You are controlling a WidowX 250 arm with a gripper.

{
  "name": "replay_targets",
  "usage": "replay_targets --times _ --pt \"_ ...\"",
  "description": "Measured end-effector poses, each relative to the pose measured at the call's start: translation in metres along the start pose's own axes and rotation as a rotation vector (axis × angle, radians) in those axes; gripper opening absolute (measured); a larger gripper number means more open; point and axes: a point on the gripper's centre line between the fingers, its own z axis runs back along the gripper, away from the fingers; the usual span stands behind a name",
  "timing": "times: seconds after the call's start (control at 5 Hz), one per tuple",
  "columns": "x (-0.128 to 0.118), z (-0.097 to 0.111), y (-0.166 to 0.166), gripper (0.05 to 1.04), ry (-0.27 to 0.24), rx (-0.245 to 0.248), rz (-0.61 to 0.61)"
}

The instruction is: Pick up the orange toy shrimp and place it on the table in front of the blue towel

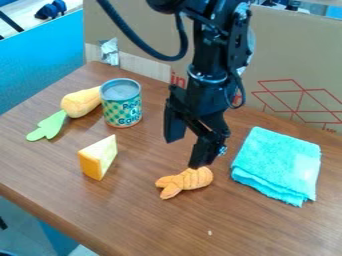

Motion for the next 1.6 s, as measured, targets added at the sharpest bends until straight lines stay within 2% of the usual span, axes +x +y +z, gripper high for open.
replay_targets --times 0.2,0.4,0.6,0.8,1.0,1.2,1.4,1.6 --pt "0.002 -0.01 -0.001 1.001 -0.031 -0.082 0.019" --pt "0.003 -0.025 0.001 1.001 -0.03 -0.13 0.015" --pt "0.003 -0.042 0.005 1.001 0.007 -0.149 0.022" --pt "0.008 -0.05 0.008 1.001 0.019 -0.141 0.02" --pt "0.013 -0.059 0.007 1.001 0.032 -0.159 -0.027" --pt "0.014 -0.063 0.007 1.001 0.034 -0.175 -0.013" --pt "0.015 -0.064 0.005 0.965 0.011 -0.215 0.021" --pt "0.009 -0.064 0.007 0.698 -0.021 -0.236 0.064"
